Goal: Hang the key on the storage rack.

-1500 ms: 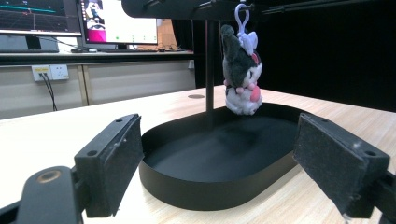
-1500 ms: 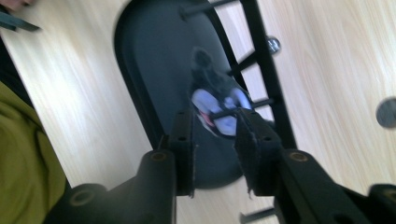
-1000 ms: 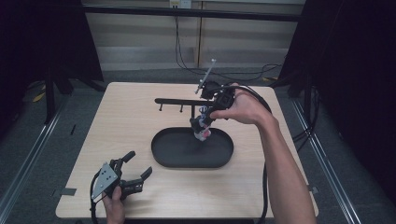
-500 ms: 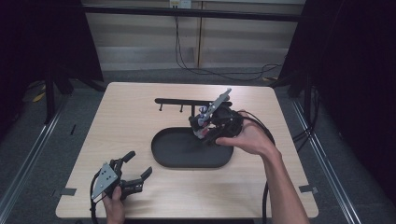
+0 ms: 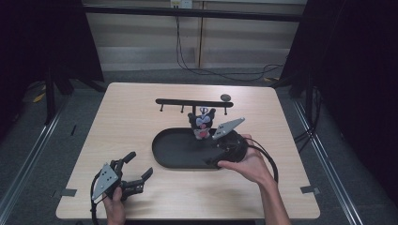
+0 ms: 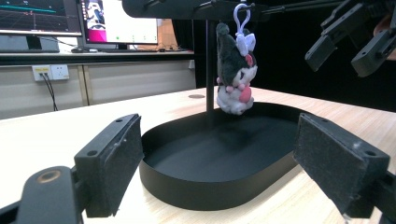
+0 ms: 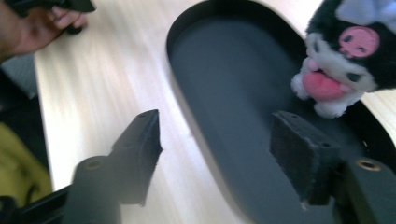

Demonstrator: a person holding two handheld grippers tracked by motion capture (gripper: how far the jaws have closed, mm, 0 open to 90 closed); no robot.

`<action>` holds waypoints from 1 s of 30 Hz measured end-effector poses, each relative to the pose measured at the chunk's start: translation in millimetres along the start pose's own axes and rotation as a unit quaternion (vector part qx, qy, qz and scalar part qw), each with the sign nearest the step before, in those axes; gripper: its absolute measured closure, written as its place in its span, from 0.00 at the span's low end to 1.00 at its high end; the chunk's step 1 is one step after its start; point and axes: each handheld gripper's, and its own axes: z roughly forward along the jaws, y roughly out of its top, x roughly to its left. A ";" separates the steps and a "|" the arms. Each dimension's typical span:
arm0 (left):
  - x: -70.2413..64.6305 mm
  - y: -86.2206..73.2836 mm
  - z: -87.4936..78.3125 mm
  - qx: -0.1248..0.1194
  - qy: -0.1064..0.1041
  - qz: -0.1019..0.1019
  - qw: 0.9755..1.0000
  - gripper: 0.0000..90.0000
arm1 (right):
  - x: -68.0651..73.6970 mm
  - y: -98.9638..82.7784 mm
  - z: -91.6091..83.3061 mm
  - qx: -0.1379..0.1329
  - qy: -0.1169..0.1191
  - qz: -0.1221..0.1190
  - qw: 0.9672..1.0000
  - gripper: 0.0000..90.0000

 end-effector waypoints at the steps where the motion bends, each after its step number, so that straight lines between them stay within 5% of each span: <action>1: 0.0 0.0 0.0 0.000 0.000 0.000 1.000 0.17 | 0.1 -4.3 1.1 -0.012 -0.004 0.009 1.000 0.33; 4: 0.0 0.0 0.0 0.000 0.000 0.000 1.000 0.17 | 0.5 -24.2 7.3 -0.060 -0.033 0.038 0.997 0.27; 8: 0.1 0.0 0.0 0.000 0.000 0.000 1.000 0.17 | 2.8 -40.0 13.1 -0.084 -0.042 0.057 0.994 0.21; 11: 0.1 0.0 0.0 0.000 0.000 0.000 1.000 0.17 | 3.7 -45.9 16.3 -0.081 -0.049 0.055 0.994 0.16; 12: 0.6 0.2 0.1 0.000 -0.002 0.004 1.000 0.17 | 5.7 -50.9 18.4 -0.080 -0.077 0.051 0.992 0.17; 13: 0.5 0.1 0.1 0.000 -0.002 0.003 1.000 0.17 | 5.7 -50.9 18.4 -0.080 -0.077 0.051 0.992 0.17; 15: 0.6 0.2 0.1 0.000 -0.002 0.004 1.000 0.17 | 10.0 -62.6 19.0 -0.119 -0.089 0.057 0.987 0.16; 16: 0.5 0.2 0.1 0.000 -0.002 0.004 1.000 0.17 | 10.0 -62.6 19.0 -0.119 -0.089 0.057 0.987 0.16; 19: 0.5 0.2 0.1 0.000 -0.002 0.003 1.000 0.17 | 13.8 -74.9 23.6 -0.139 -0.137 0.075 0.978 0.18; 20: 0.5 0.2 0.1 0.000 -0.001 0.004 1.000 0.17 | 16.9 -83.5 27.8 -0.164 -0.154 0.073 0.972 0.16; 21: 0.5 0.1 0.1 0.000 -0.002 0.003 1.000 0.17 | 16.9 -83.5 27.8 -0.164 -0.154 0.073 0.972 0.16; 22: 0.5 0.2 0.1 0.000 -0.001 0.003 1.000 0.17 | 19.0 -87.6 29.7 -0.179 -0.163 0.074 0.967 0.17; 23: 0.5 0.2 0.1 0.000 -0.002 0.004 1.000 0.17 | 23.0 -94.3 32.5 -0.203 -0.185 0.076 0.958 0.16; 24: 0.5 0.2 0.1 0.000 -0.002 0.003 1.000 0.17 | 23.0 -94.3 32.5 -0.203 -0.185 0.076 0.958 0.16; 25: 0.5 0.2 0.1 0.000 -0.002 0.003 1.000 0.17 | 25.7 -100.2 34.9 -0.230 -0.206 0.083 0.948 0.16; 26: 0.5 0.2 0.1 0.000 -0.002 0.003 1.000 0.17 | 25.7 -100.2 34.9 -0.230 -0.206 0.083 0.948 0.16; 27: 0.5 0.2 0.1 0.000 -0.002 0.004 1.000 0.17 | 26.2 -103.9 36.8 -0.248 -0.217 0.088 0.940 0.16; 30: 0.5 0.2 0.1 0.000 -0.002 0.004 1.000 0.17 | 26.9 -108.2 38.7 -0.274 -0.215 0.097 0.932 0.16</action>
